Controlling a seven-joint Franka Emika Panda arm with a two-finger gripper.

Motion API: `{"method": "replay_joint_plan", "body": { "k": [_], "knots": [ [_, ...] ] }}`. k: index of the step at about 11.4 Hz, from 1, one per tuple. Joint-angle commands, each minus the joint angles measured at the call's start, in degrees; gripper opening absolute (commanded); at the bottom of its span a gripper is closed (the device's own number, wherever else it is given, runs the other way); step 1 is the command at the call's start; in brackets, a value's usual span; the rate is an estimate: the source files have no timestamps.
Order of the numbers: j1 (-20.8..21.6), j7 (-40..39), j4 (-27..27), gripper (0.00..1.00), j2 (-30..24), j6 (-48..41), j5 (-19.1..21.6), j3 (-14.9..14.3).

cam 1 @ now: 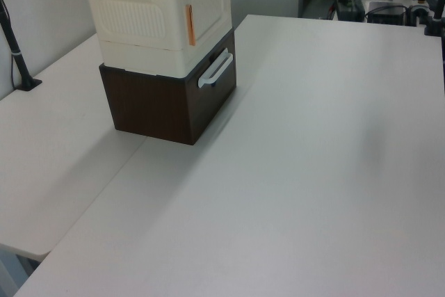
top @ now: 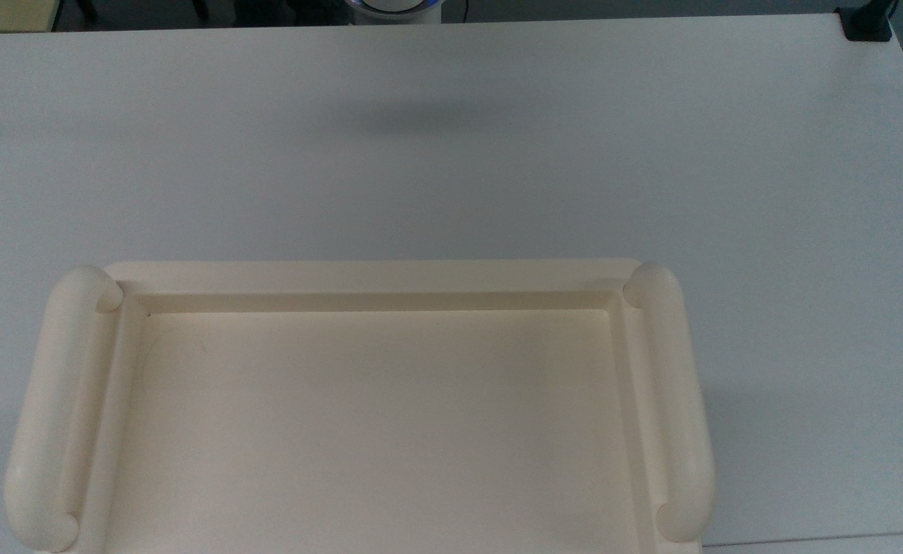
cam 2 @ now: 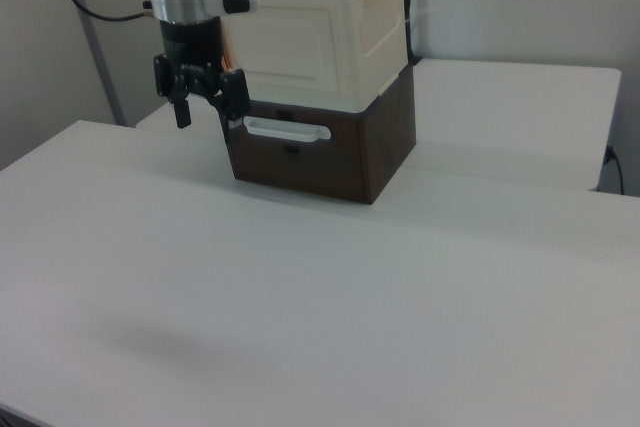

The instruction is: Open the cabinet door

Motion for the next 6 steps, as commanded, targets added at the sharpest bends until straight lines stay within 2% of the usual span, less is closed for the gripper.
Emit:
{"method": "replay_joint_plan", "body": {
  "k": [1,6],
  "knots": [
    [0.4,0.3,0.0,1.00,-0.1,-0.9,0.7,0.4],
    [0.9,0.3,-0.1,1.00,0.1,2.5,0.8,0.4]
  ]
}}
